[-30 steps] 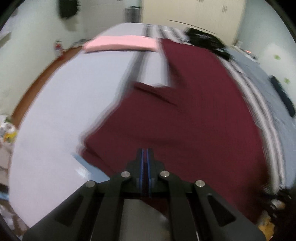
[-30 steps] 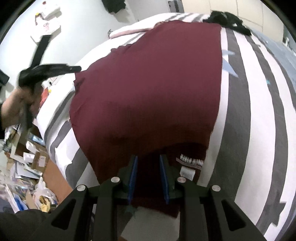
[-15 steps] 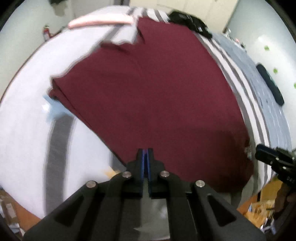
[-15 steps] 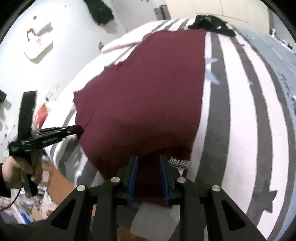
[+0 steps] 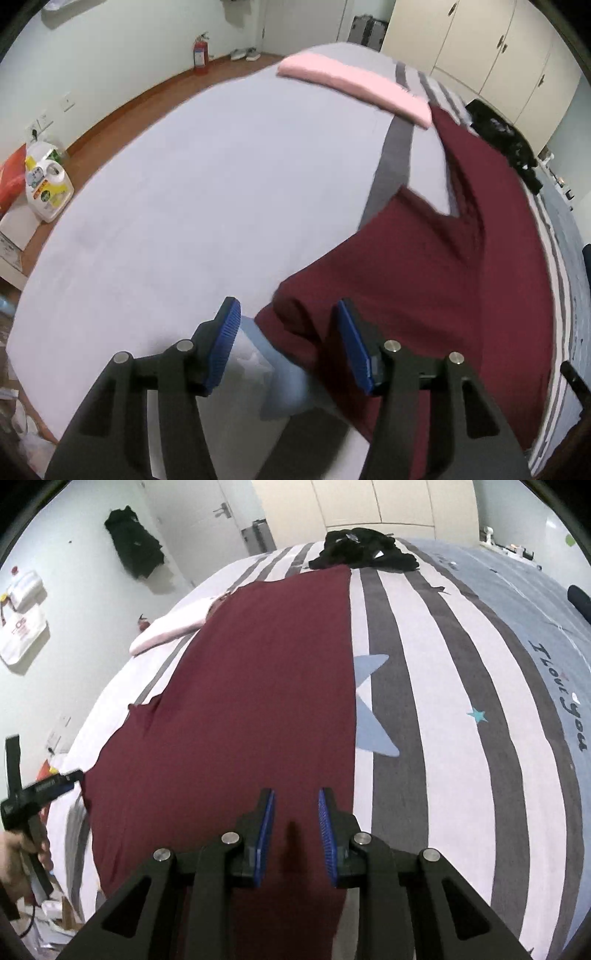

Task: Fold clothes
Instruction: 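Open both grippers and release the folded maroon strip onto the bed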

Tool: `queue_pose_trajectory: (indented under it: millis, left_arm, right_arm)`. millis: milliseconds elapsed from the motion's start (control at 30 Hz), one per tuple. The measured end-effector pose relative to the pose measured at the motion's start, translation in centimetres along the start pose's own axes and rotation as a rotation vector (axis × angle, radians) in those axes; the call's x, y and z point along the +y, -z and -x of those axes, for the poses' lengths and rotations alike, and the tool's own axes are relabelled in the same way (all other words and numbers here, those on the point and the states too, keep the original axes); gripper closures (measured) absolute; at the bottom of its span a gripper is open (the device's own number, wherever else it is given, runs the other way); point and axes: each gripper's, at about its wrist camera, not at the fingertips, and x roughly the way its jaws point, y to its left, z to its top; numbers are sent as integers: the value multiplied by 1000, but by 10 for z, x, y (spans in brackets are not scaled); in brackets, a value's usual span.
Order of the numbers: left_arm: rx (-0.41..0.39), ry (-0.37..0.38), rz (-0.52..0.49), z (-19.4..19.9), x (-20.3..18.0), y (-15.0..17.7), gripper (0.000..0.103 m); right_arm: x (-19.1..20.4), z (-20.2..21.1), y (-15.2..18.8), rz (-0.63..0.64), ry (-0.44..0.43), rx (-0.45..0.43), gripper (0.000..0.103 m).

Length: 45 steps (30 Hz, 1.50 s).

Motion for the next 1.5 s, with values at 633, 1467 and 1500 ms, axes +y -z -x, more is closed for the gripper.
queue_pose_trajectory:
  millis: [633,1467,1500]
  left_arm:
    - [12,58,1,-4,-4,9,92]
    - [-29,328,-409,98,-272,77,72]
    - [-20,342,-413,98,-270,82,70]
  right_arm:
    - [0,-15,-1,-48,6,34,81]
    - [-75,70,-5,-88,27,-20,81]
    - [-76,70,-3,-89,26,-18,81]
